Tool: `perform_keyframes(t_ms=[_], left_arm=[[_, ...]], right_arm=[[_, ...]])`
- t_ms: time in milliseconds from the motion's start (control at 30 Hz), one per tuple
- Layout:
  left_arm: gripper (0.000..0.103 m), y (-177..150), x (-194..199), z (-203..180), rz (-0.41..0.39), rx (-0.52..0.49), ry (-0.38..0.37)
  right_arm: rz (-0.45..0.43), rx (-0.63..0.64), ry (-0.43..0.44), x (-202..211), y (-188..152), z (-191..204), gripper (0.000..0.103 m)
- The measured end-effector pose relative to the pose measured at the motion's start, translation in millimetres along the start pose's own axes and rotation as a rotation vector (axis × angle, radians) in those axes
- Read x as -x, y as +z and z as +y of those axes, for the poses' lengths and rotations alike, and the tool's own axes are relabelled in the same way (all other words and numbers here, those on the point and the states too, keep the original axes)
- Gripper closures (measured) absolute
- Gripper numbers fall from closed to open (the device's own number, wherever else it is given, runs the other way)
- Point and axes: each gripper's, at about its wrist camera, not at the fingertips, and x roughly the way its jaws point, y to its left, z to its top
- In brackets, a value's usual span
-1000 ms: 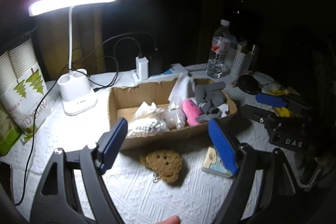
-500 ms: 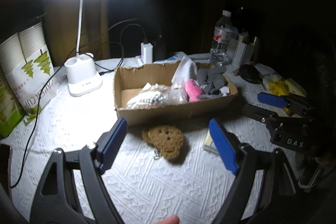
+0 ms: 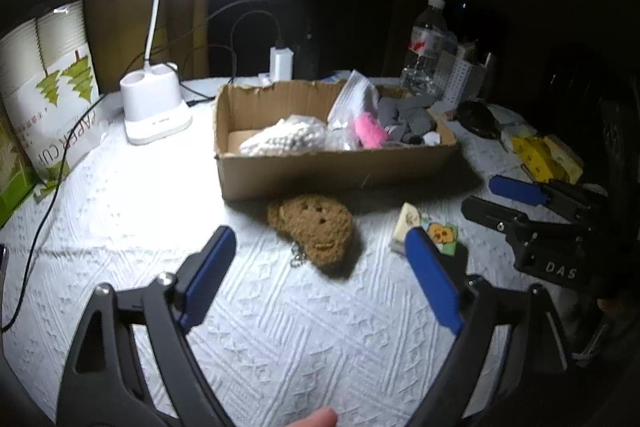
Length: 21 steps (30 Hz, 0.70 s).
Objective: Organize soft objects
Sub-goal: 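Reach both tools toward the capybara tissue pack and the brown sponge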
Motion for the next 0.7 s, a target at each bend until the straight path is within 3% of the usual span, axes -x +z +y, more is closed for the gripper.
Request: perform_keyframes(t_ms=[333,433,700], left_arm=[[0.015,-12,-13,13,0.041,0.019,0.012],[0.015,-12,-16,17,0.048,0.028,0.020],[0.015,-14,-30,24,0.084,0.046,0.024]], right_arm=[[0.046,-0.013,0.057,-24,-11,7,0.045],[0.054,-0.013,0.067,-31,-12,8,0.033],[0.091,0.007,0.079,-50,-14,15,0.032]])
